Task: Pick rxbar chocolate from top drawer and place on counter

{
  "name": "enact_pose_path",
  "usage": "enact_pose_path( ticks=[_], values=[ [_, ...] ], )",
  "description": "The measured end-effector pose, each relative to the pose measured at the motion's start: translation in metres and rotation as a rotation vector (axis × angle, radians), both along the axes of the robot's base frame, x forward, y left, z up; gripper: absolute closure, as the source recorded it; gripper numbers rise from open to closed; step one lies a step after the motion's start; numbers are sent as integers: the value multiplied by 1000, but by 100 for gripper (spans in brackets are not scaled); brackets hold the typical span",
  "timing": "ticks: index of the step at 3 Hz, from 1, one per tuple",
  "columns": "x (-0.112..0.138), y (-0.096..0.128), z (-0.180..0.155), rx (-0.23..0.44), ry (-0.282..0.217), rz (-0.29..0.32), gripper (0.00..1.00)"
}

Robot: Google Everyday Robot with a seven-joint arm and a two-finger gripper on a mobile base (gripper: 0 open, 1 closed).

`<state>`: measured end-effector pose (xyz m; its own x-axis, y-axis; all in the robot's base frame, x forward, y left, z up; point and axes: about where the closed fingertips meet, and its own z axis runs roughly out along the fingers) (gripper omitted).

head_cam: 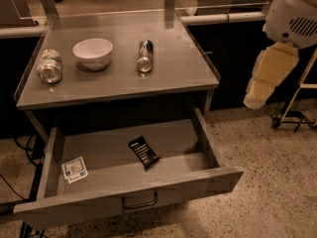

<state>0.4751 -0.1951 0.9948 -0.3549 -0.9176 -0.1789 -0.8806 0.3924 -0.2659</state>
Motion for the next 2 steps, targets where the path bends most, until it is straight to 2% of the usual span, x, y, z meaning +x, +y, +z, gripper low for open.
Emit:
enact_pose_path(
  ticks=[2],
  values=[
    [0,9,2,30,-17,3,0]
  ],
)
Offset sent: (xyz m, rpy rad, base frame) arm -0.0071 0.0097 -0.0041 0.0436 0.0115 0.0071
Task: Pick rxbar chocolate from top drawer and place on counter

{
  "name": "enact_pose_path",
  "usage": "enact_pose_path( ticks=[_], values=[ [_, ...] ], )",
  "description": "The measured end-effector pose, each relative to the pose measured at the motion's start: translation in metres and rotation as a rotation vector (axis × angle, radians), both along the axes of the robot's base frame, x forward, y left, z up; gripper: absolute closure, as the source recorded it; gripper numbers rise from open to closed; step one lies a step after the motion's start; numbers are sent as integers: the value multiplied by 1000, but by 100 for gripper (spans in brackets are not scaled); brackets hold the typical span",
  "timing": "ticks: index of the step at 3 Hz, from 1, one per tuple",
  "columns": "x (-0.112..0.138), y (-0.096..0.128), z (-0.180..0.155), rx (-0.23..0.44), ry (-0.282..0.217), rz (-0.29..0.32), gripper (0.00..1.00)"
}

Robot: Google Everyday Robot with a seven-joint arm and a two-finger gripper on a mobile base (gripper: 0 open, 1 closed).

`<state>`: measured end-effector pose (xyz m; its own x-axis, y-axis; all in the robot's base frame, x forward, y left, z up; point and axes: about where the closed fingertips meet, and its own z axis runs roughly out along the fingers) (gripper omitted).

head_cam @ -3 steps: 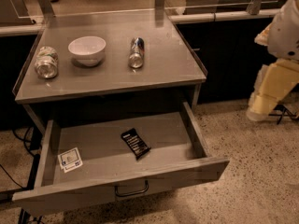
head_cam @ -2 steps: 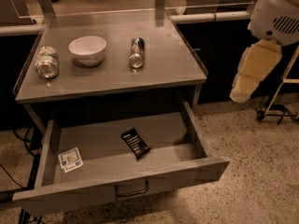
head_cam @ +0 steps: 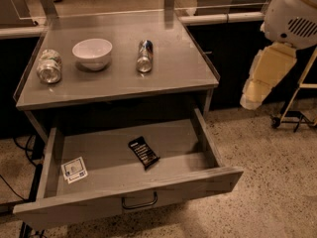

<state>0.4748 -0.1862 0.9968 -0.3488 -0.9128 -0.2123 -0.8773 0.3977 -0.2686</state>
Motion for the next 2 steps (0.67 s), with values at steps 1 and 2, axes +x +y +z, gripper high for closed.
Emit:
enact_pose_path(
  ticks=[1,2],
  values=[
    [-20,23,-20,62,50,-5,0],
    [-46,44,-47,111,123,-21,0]
  ],
)
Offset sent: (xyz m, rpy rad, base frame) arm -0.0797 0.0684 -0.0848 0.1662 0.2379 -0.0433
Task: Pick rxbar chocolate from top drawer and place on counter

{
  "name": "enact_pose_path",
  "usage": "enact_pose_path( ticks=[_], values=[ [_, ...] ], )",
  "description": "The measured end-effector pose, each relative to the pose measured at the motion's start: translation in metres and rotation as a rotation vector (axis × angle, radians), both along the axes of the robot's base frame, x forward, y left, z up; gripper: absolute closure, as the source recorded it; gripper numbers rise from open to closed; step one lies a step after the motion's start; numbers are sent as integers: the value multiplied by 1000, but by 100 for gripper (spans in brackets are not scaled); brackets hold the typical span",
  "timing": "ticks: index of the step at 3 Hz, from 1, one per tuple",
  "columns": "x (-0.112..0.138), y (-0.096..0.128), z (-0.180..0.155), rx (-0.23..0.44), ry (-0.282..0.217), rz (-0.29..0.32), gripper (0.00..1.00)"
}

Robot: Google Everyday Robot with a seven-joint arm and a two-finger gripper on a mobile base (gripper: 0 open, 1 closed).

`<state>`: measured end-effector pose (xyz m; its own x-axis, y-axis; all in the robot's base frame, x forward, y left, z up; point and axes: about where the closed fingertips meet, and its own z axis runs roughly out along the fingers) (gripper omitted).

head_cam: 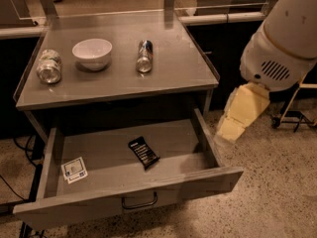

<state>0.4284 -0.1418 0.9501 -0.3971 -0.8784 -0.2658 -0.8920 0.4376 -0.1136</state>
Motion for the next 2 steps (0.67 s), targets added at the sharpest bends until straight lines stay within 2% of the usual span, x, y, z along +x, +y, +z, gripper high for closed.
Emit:
enact_pose_path(
  ticks=[2],
  values=[
    [-5,12,-10,14,14,23,0]
  ],
)
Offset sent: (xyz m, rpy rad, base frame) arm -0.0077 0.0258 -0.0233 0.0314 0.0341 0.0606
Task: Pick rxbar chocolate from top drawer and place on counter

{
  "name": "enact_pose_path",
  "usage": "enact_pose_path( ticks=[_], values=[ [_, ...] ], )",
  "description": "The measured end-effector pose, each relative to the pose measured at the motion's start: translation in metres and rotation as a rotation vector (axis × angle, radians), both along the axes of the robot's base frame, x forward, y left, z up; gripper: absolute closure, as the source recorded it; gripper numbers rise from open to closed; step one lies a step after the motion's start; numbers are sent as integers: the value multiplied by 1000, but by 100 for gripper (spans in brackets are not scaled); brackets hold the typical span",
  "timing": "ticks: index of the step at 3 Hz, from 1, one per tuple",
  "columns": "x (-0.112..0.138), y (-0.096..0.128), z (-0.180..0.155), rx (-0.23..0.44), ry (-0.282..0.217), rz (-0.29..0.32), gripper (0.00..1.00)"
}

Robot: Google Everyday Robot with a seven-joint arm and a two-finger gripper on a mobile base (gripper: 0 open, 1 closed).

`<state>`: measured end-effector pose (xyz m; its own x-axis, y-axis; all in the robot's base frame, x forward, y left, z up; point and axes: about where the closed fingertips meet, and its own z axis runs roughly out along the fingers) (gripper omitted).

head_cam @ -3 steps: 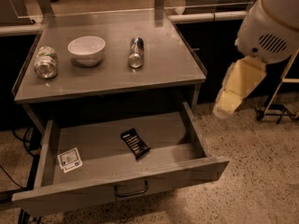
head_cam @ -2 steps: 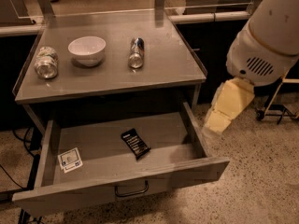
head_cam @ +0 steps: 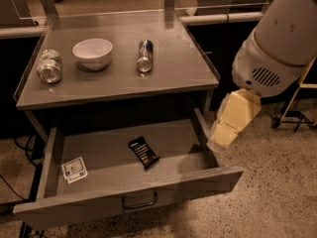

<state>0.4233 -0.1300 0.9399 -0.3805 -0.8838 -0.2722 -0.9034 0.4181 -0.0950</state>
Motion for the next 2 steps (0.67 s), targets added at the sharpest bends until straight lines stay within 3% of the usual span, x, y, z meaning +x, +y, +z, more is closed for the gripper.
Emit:
enact_pose_path(
  ticks=[2],
  values=[
    [12,54,-43,-9,37,73,0]
  ],
)
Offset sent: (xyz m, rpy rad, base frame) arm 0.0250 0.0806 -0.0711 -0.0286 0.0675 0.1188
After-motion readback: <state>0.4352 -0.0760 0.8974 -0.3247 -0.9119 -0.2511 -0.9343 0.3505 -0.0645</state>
